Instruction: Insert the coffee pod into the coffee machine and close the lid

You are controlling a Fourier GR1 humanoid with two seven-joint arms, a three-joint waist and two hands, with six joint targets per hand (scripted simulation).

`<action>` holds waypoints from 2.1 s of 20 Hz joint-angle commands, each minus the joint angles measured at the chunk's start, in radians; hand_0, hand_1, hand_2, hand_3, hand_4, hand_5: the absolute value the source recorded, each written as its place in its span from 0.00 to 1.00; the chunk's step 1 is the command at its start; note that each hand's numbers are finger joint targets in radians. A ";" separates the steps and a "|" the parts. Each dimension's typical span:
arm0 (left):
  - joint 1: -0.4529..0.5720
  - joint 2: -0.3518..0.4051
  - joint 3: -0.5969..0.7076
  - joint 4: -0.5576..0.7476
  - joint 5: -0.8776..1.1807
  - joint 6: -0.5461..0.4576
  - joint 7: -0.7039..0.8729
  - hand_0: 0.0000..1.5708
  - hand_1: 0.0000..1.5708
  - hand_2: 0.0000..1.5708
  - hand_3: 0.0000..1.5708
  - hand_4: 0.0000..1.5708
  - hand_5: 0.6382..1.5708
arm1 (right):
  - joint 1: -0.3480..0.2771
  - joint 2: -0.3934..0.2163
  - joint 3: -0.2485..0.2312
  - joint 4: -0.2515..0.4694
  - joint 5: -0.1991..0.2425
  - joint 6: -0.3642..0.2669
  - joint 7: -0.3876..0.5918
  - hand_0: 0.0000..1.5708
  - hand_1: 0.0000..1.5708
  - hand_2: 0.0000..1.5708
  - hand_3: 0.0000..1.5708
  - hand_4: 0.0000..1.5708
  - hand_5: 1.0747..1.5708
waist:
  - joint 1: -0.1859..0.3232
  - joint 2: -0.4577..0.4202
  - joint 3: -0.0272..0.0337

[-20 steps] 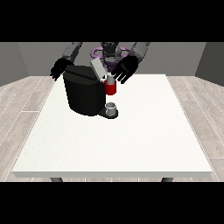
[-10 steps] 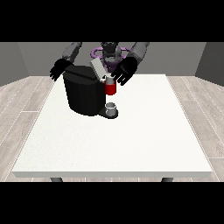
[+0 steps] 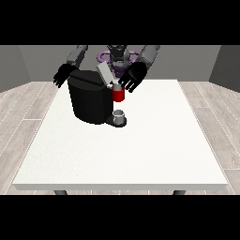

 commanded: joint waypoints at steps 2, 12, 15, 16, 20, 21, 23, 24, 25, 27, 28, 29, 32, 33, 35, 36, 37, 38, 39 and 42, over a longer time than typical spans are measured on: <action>-0.001 0.027 0.012 0.015 -0.012 0.027 -0.027 0.67 0.67 0.71 0.60 0.25 1.00 | -0.003 0.003 0.016 -0.031 -0.001 0.014 -0.016 0.00 0.00 0.00 0.00 0.30 1.00 | -0.025 0.039 -0.0005; 0.015 0.028 -0.041 0.007 -0.053 -0.050 -0.057 0.36 0.36 0.52 0.41 0.15 1.00 | -0.025 -0.034 -0.039 0.016 -0.024 0.007 0.031 0.00 0.00 0.00 0.00 0.27 1.00 | 0.014 -0.002 -0.0004; 0.000 0.032 -0.051 0.010 -0.071 -0.050 -0.055 0.00 0.00 0.00 0.00 0.00 1.00 | 0.010 0.011 0.008 0.006 0.007 -0.015 -0.003 0.00 0.00 0.00 0.00 0.22 1.00 | -0.009 0.004 -0.0003; -0.038 0.082 -0.041 0.011 -0.068 -0.082 -0.082 0.00 0.00 0.00 0.00 0.00 1.00 | -0.037 -0.001 -0.005 0.014 0.014 -0.020 -0.030 0.00 0.00 0.00 0.00 0.23 1.00 | 0.000 0.063 -0.0002; 0.032 0.028 -0.053 0.007 -0.079 -0.056 -0.070 0.00 0.00 0.00 0.00 0.00 1.00 | 0.012 0.015 0.004 0.013 0.006 -0.019 -0.012 0.00 0.00 0.00 0.00 0.25 1.00 | 0.023 -0.012 -0.0003; 0.028 0.032 -0.063 -0.013 -0.081 -0.085 -0.075 0.00 0.00 0.00 0.00 0.00 1.00 | 0.013 -0.024 -0.051 0.047 -0.025 -0.001 -0.020 0.00 0.00 0.00 0.00 0.24 1.00 | 0.037 -0.034 0.0000; 0.033 0.031 -0.045 -0.003 -0.071 -0.078 -0.081 0.00 0.00 0.00 0.00 0.00 1.00 | 0.040 0.016 -0.005 0.017 -0.007 -0.011 -0.038 0.00 0.00 0.00 0.00 0.27 1.00 | 0.025 -0.045 -0.0003; -0.008 0.046 -0.041 0.009 -0.077 -0.098 -0.051 0.00 0.00 0.00 0.00 0.00 1.00 | 0.018 0.012 0.016 0.014 0.024 -0.024 -0.017 0.00 0.00 0.00 0.00 0.26 1.00 | 0.012 -0.032 -0.0004; 0.012 0.029 -0.056 -0.016 -0.085 -0.086 -0.066 0.00 0.00 0.00 0.00 0.00 1.00 | 0.039 0.027 0.009 0.057 0.032 -0.038 -0.072 0.00 0.00 0.00 0.00 0.26 1.00 | 0.050 -0.033 -0.0002; 0.055 -0.035 -0.068 -0.018 -0.085 -0.085 -0.021 0.00 0.00 0.00 0.00 0.00 1.00 | 0.067 0.030 0.009 0.056 0.016 -0.030 -0.034 0.00 0.00 0.00 0.00 0.25 1.00 | 0.058 -0.112 -0.0003; 0.055 0.017 -0.040 0.001 -0.085 -0.055 -0.048 0.00 0.00 0.00 0.00 0.00 1.00 | 0.067 0.026 0.026 -0.002 0.008 -0.013 0.006 0.00 0.00 0.00 0.00 0.24 1.00 | 0.018 -0.084 -0.0007; 0.040 0.021 -0.034 -0.002 -0.071 -0.105 -0.036 0.00 0.00 0.00 0.00 0.00 1.00 | 0.067 -0.004 0.001 0.014 -0.007 0.011 -0.013 0.00 0.00 0.00 0.00 0.27 1.00 | 0.028 -0.104 -0.0004; 0.111 -0.046 -0.069 -0.041 -0.091 -0.058 -0.052 0.00 0.00 0.00 0.00 0.00 1.00 | 0.092 0.037 -0.006 0.043 -0.020 -0.023 -0.032 0.00 0.00 0.00 0.00 0.25 1.00 | 0.079 -0.142 -0.0004; 0.122 0.019 -0.035 -0.007 -0.076 -0.073 -0.088 0.00 0.00 0.00 0.00 0.00 1.00 | 0.101 0.016 0.021 -0.029 -0.001 -0.022 0.043 0.00 0.00 0.00 0.00 0.28 1.00 | 0.047 -0.146 -0.0009; 0.172 -0.063 -0.032 -0.045 -0.045 -0.056 -0.078 0.00 0.00 0.00 0.00 0.00 1.00 | 0.143 -0.014 -0.026 0.039 -0.029 0.014 -0.053 0.00 0.00 0.00 0.00 0.27 1.00 | 0.101 -0.181 -0.0005; 0.162 -0.073 -0.005 -0.032 -0.024 -0.064 -0.032 0.00 0.00 0.00 0.00 0.00 1.00 | 0.169 0.022 0.005 0.020 -0.012 -0.011 -0.043 0.00 0.00 0.00 0.00 0.27 1.00 | 0.087 -0.215 -0.0006; 0.164 -0.048 0.001 -0.038 -0.011 -0.098 -0.073 0.00 0.00 0.00 0.00 0.00 1.00 | 0.143 -0.016 -0.032 0.010 -0.053 0.021 0.002 0.00 0.00 0.00 0.00 0.25 1.00 | 0.090 -0.212 -0.0007; 0.181 -0.077 0.070 -0.029 0.072 -0.110 -0.071 0.00 0.00 0.00 0.00 0.00 1.00 | 0.164 -0.019 -0.037 0.028 -0.037 0.004 -0.012 0.00 0.00 0.00 0.00 0.24 1.00 | 0.134 -0.252 -0.0012; 0.211 -0.143 0.098 -0.029 0.099 -0.047 -0.038 0.00 0.00 0.00 0.00 0.00 1.00 | 0.180 0.013 -0.016 0.017 -0.041 0.002 -0.010 0.00 0.00 0.00 0.00 0.25 1.00 | 0.133 -0.283 -0.0015; 0.254 -0.168 0.188 -0.038 0.215 -0.075 -0.099 0.00 0.00 0.00 0.00 0.16 1.00 | 0.201 -0.039 -0.042 0.011 -0.047 0.034 -0.034 0.00 0.00 0.00 0.00 0.31 1.00 | 0.169 -0.323 -0.0023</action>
